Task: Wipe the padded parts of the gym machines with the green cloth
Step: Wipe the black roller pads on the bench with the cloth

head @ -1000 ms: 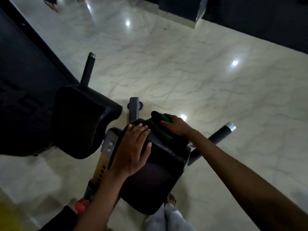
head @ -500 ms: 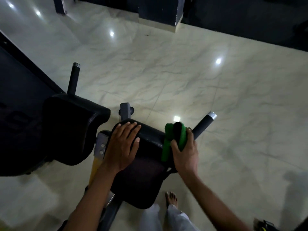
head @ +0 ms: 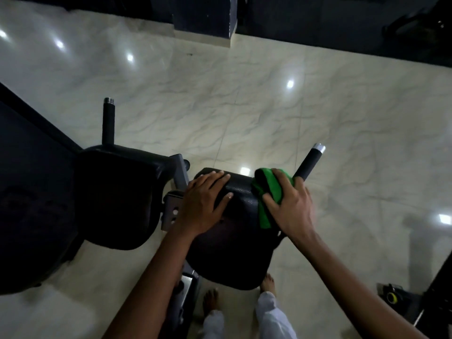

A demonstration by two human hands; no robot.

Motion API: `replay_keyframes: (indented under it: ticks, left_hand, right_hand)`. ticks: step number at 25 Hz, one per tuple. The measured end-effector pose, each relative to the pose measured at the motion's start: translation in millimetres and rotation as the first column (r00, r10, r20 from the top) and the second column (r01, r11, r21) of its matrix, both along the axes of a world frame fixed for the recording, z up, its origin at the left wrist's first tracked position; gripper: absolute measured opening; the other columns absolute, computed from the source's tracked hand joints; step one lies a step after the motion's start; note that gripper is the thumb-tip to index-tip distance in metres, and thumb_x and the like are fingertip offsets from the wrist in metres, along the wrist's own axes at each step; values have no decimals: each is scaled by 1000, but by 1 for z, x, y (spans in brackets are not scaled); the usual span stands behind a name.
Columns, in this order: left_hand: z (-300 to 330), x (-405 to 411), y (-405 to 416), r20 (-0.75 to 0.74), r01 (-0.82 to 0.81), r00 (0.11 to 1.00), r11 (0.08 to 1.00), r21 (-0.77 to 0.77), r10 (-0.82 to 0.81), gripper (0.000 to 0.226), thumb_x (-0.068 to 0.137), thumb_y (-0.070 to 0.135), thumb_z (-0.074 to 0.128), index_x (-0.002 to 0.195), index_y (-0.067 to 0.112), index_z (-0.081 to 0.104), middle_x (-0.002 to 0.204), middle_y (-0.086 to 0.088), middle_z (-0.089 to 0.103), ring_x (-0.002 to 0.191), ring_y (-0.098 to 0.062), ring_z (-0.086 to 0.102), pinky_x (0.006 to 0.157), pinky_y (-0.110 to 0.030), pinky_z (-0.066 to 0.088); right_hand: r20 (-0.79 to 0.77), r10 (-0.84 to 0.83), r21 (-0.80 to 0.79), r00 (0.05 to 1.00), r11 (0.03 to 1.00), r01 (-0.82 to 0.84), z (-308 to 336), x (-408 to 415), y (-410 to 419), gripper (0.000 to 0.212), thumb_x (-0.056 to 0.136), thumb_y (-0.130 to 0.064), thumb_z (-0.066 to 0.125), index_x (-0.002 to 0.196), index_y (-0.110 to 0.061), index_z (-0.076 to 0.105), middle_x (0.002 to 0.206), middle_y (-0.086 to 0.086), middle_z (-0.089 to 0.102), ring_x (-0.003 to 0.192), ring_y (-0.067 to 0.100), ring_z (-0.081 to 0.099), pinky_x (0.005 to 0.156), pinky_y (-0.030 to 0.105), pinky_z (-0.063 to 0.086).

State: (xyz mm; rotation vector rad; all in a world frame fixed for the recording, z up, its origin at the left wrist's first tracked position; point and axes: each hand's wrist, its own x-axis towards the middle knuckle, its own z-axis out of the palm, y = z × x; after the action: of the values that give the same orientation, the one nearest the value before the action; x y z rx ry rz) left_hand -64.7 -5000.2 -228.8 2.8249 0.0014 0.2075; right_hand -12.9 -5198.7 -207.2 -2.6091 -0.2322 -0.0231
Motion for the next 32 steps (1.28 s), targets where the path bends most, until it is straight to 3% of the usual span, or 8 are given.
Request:
replay_keyframes:
  ticks: [5, 8, 12, 16, 19, 26, 29, 32]
  left_hand:
    - [1, 0, 12, -26, 134, 990, 990, -53, -136, 60, 92, 47, 31, 135, 11, 53, 138, -7, 54, 129, -25, 47, 105, -36, 32]
    - [-3, 1, 19, -12, 187, 982, 981, -57, -188, 59, 92, 46, 32, 136, 11, 52, 137, -8, 54, 128, -25, 48, 105, -37, 31]
    - [-8, 1, 22, 28, 216, 976, 976, -40, -215, 56, 93, 44, 35, 134, 10, 53, 133, -9, 57, 125, -26, 50, 106, -36, 27]
    - [-10, 5, 28, 38, 253, 967, 967, -11, -252, 57, 93, 46, 34, 134, 11, 54, 131, -9, 58, 122, -27, 52, 105, -34, 22]
    - [-12, 6, 32, 26, 278, 960, 960, -13, -278, 59, 93, 49, 32, 137, 14, 50, 135, -8, 55, 125, -26, 49, 107, -35, 22]
    - [-12, 6, 33, 22, 286, 958, 958, -28, -285, 60, 93, 50, 30, 138, 14, 49, 137, -7, 54, 127, -25, 47, 109, -36, 24]
    - [-10, 5, 32, -4, 285, 959, 958, -17, -285, 63, 92, 50, 27, 140, 14, 46, 139, -9, 52, 129, -26, 45, 111, -38, 23]
    - [-7, 1, 35, -26, 308, 951, 951, -38, -309, 65, 91, 48, 24, 144, 13, 41, 144, -10, 46, 135, -26, 39, 115, -36, 16]
  right_hand:
    - [276, 76, -169, 958, 985, -29, -19, -58, 2, 70, 75, -42, 63, 139, -26, 39, 115, 20, 49, 97, 37, 52, 75, 47, 52]
    - [289, 70, -157, 955, 987, -25, -12, -42, 4, 65, 73, -50, 46, 135, -29, 37, 111, 17, 51, 94, 36, 53, 71, 46, 54]
    - [325, -32, -194, 945, 976, 99, -33, -65, 8, 67, 74, -46, 46, 138, -28, 36, 119, 20, 43, 101, 38, 47, 79, 48, 50]
    - [384, 285, -394, 878, 911, -123, -93, -157, -1, 65, 78, -33, 46, 141, -30, 28, 117, 21, 40, 93, 35, 44, 72, 46, 49]
    - [355, 466, -507, 811, 824, -252, -89, -150, -12, 59, 78, -29, 46, 136, -35, 36, 115, 17, 41, 88, 31, 45, 72, 41, 40]
    - [398, 84, -318, 913, 947, 52, -31, -72, 22, 68, 79, -45, 56, 141, -30, 32, 132, 15, 34, 109, 35, 37, 83, 50, 45]
    - [434, 314, -458, 844, 884, -94, -67, -118, 13, 71, 77, -34, 70, 139, -32, 34, 132, 18, 37, 111, 37, 40, 80, 50, 49]
    - [344, 688, -669, 639, 657, -347, -82, -134, -10, 63, 81, -22, 58, 139, -32, 36, 132, 19, 42, 108, 35, 53, 77, 47, 50]
